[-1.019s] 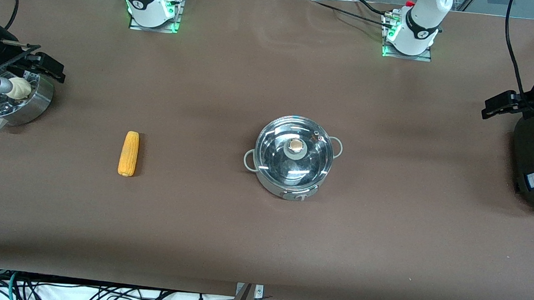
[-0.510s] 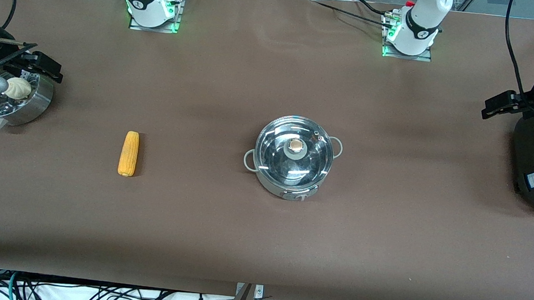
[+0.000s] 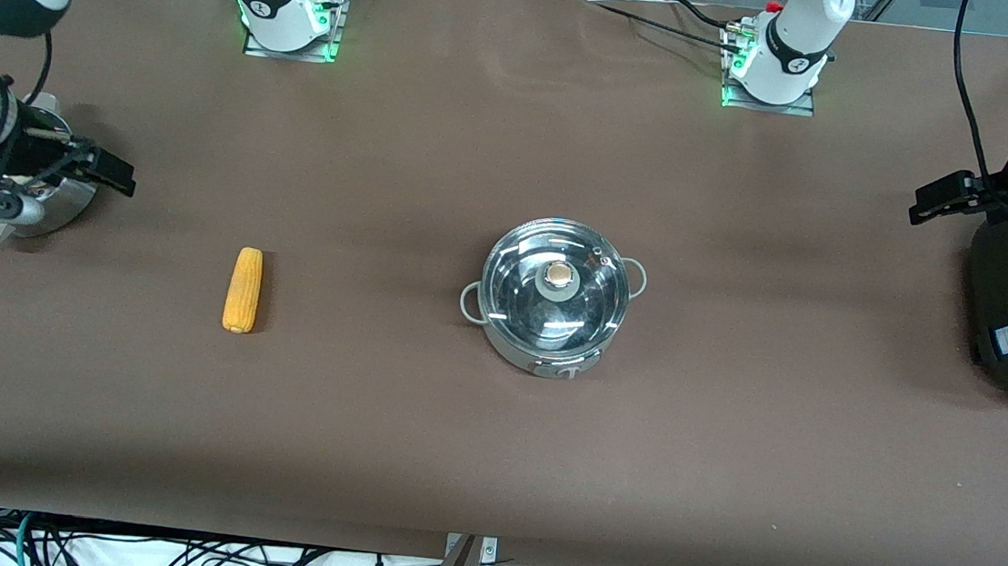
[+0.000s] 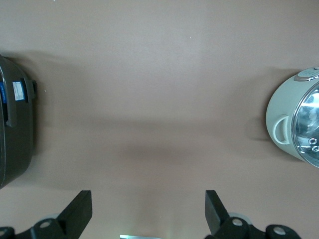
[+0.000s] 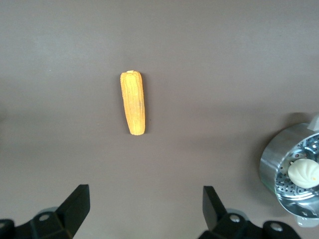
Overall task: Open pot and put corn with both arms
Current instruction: 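Reach the right gripper down to the yellow corn cob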
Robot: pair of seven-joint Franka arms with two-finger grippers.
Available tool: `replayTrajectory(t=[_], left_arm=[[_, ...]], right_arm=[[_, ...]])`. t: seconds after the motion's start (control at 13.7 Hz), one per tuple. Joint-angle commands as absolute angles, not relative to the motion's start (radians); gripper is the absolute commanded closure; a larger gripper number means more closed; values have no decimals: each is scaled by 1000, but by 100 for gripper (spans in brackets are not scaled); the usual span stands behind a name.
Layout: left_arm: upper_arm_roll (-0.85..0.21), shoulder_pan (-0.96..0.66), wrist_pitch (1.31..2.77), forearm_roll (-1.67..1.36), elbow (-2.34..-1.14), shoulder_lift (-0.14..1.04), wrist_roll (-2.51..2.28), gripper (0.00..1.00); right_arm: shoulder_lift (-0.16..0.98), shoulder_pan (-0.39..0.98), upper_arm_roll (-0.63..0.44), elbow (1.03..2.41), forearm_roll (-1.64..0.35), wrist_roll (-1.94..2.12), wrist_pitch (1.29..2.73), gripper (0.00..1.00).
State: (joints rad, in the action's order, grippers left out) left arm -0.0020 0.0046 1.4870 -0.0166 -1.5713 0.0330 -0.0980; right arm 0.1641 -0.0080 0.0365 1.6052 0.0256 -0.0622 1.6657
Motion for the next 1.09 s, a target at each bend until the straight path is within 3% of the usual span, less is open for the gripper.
replayTrajectory(t=[0.0,0.58,1.02], left_arm=[[-8,14,1485,-6,-1555,38,-77,0],[-5,15,1485,-5,-1555,38,-86,0],[-5,35,1489,-5,-1557,44,-77,0]], right_arm=[[210,-11,37,1574,29,-55,1696,0],[469,12,40,1600,-2,-57,2024,0],[545,38,40,1682,-9,-74,2212,0]])
